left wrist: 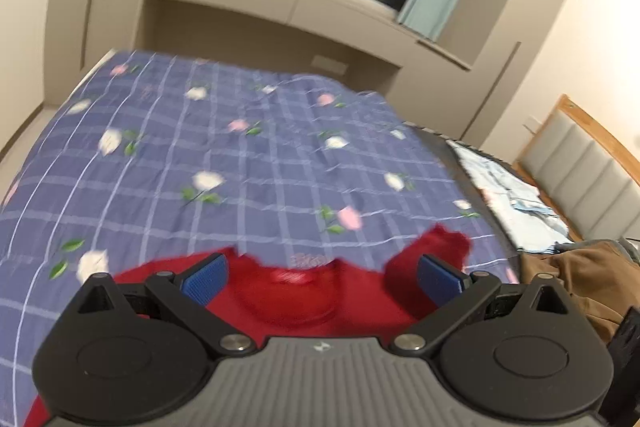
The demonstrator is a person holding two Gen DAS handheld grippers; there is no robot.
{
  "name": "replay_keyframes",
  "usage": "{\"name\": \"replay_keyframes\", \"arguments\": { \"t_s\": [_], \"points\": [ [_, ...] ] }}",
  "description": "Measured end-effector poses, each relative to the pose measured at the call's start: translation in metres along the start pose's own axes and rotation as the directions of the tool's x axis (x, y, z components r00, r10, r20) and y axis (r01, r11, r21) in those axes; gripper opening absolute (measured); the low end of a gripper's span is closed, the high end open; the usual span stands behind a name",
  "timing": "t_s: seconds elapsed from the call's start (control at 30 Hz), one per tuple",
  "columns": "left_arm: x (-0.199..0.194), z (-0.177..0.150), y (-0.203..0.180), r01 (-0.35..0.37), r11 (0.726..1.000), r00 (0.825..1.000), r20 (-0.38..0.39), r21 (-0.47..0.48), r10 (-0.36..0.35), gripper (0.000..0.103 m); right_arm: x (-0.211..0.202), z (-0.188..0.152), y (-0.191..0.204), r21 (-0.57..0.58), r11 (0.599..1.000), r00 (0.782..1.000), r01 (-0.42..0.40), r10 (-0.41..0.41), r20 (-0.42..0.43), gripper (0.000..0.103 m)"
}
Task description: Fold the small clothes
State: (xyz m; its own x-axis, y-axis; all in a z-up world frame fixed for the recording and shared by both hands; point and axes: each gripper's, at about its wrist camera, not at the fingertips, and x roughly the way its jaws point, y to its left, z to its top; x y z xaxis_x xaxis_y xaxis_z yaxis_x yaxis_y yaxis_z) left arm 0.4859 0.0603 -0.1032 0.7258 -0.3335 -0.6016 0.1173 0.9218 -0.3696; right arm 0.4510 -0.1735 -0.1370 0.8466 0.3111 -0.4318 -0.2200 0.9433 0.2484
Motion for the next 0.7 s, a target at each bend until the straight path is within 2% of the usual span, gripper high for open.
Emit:
{"name": "replay_keyframes", "arguments": {
  "t_s": [0.2,0.4,0.5,0.67,0.7],
  "points": [
    [0.018,-0.027,0.050,-0.009,0.998,0.997,-0.072,-0.057,0.005,0.102,0.034,-0.046,0.047,-0.130,0.988,0.989,-0.081,0.063,-0.133,0.007],
    [0.041,-0.042,0.073,0.050,0.991,0.989,-0.130,-0.122,-0.066,0.102,0.049,-0.083,0.071,-0.253,0.960,0.977,-0.123,0.072,-0.202,0.009],
    [0.051,-0.042,0.076,0.064,0.988,0.985,-0.151,-0.138,-0.085,0.102,0.054,-0.093,0.076,-0.300,0.942,0.970,-0.150,0.082,-0.230,0.016],
    [0.069,-0.048,0.072,0.051,0.992,0.975,-0.211,-0.118,-0.075,0.102,0.044,-0.102,0.068,-0.306,0.929,0.953,-0.208,0.122,-0.277,0.054],
    [0.073,-0.050,0.071,0.040,0.993,0.972,-0.226,-0.112,-0.065,0.102,0.038,-0.103,0.063,-0.299,0.931,0.953,-0.209,0.124,-0.278,0.056]
  ]
}}
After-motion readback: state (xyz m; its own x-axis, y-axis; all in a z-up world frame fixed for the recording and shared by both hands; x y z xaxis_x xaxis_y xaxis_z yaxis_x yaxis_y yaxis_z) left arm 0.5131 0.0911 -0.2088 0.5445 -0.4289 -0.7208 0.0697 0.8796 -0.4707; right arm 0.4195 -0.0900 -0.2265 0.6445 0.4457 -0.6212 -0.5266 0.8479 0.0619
